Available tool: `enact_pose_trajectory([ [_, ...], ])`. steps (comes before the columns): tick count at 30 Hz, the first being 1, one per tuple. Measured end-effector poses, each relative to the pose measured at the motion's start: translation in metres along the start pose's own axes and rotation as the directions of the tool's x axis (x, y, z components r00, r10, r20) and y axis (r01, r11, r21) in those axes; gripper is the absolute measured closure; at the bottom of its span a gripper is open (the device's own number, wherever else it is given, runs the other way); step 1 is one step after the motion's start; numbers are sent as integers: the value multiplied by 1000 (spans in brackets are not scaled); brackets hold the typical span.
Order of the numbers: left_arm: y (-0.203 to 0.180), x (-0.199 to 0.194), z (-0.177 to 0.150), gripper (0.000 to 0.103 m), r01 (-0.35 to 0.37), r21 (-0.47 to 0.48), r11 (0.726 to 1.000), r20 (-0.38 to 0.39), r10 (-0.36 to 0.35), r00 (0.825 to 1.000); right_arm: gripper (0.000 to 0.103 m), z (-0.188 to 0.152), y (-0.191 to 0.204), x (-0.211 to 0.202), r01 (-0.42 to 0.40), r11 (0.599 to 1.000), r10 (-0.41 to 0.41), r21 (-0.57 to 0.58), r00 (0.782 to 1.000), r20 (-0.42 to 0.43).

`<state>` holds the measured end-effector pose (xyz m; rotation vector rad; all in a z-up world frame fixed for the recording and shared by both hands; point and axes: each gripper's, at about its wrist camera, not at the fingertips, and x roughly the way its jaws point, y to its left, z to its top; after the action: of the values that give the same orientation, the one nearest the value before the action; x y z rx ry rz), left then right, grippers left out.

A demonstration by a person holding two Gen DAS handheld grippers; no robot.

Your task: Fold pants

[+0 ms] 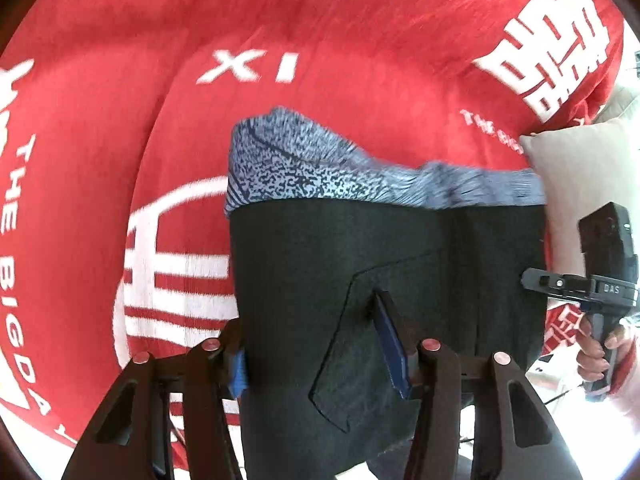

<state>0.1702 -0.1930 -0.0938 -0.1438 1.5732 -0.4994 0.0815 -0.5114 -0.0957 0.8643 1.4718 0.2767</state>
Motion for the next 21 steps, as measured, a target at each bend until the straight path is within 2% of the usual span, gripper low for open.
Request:
enact_pose_trajectory([
  [2, 6, 3, 1, 40, 0, 6, 1000, 28, 0, 1000, 63, 0, -3, 2, 29, 1000, -30, 7, 999, 33],
  [4, 9, 5, 3, 20, -39, 10, 999, 50, 38, 998, 56, 1, -4, 5, 70, 998, -70, 2, 996, 48],
  [6, 10, 7, 4, 13, -77, 28, 997, 71, 75, 995, 50, 0, 2, 7, 144, 989, -141, -34, 987, 70],
  [9, 9, 4, 2, 12, -100, 36, 994, 77, 97, 992, 39, -5, 15, 5, 266, 962, -258, -60, 960, 112],
  [12, 1, -2, -4, 12, -174, 51, 983, 89, 170, 982, 36, -11, 30, 4, 393, 917, -379, -74, 913, 151],
  [14, -3, -6, -7, 12, -229, 54, 972, 94, 223, 970, 33, -15, 42, 5, 477, 876, -461, -66, 871, 168],
  [17, -10, -12, -13, 12, -306, 52, 951, 90, 301, 949, 31, -22, 53, 3, 561, 826, -544, -60, 820, 179],
  [21, -17, -20, -22, 12, -350, 49, 935, 65, 347, 936, 22, -33, 62, -2, 612, 790, -596, -48, 783, 175],
])
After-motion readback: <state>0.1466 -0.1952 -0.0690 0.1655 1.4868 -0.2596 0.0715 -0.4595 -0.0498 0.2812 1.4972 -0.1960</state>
